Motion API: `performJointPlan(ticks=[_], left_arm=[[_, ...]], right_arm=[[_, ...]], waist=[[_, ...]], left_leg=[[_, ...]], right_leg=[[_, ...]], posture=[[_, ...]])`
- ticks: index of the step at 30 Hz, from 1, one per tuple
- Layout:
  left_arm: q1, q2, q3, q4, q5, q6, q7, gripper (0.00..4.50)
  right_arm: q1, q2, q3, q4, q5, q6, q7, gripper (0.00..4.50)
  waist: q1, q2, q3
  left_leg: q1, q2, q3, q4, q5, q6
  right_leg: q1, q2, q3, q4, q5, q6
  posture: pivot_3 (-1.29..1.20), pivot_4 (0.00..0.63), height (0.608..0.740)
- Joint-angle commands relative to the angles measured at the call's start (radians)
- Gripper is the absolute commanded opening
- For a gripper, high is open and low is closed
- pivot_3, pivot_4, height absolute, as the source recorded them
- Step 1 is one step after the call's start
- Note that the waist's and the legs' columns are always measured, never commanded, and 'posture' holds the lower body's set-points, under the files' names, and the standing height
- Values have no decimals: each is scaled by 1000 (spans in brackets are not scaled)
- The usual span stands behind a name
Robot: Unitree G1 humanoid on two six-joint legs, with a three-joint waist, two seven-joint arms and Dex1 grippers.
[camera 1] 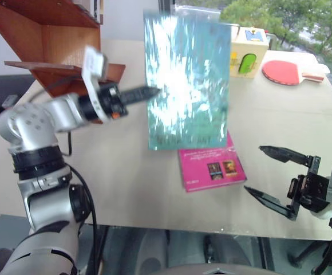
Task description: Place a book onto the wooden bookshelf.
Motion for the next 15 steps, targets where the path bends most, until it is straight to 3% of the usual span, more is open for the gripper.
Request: performJointPlan(ticks=[1,4,7,11,15], left_arm=[[-96,189,-239,-202,296,-411,-56,49],[-117,330,-443,-174,660,-956,-132,49],[-170,393,-498,-70,835,-1313,-162,49],[-331,523,-507,112,946,-1496,-258,49],[-325,668,-525,241,1047,-1616,-325,49]], right_arm=[[-102,12,15,40,27,-18,-18,4500],[-199,21,68,95,11,-12,-12,4500],[-271,41,121,143,-7,-21,-6,4500],[-363,75,183,225,-33,-42,20,4500],[-449,101,218,298,-38,-55,50,4500]], waist=[[-11,-1,1],[-11,3,0],[1,5,0],[-1,1,2],[-14,4,3]], left_leg=[[0,0,0,0,0,0],[5,0,5,-5,2,-3],[4,0,5,-6,1,-2],[-1,0,5,-5,0,0],[-2,0,9,-6,2,-3]], right_leg=[[0,0,0,0,0,0],[1,0,5,-2,0,0],[0,1,4,-3,0,-1],[-4,1,4,-4,0,0],[-8,0,8,-5,0,0]], posture=[[0,150,740],[0,150,740],[0,150,740],[0,150,740],[0,150,740]])
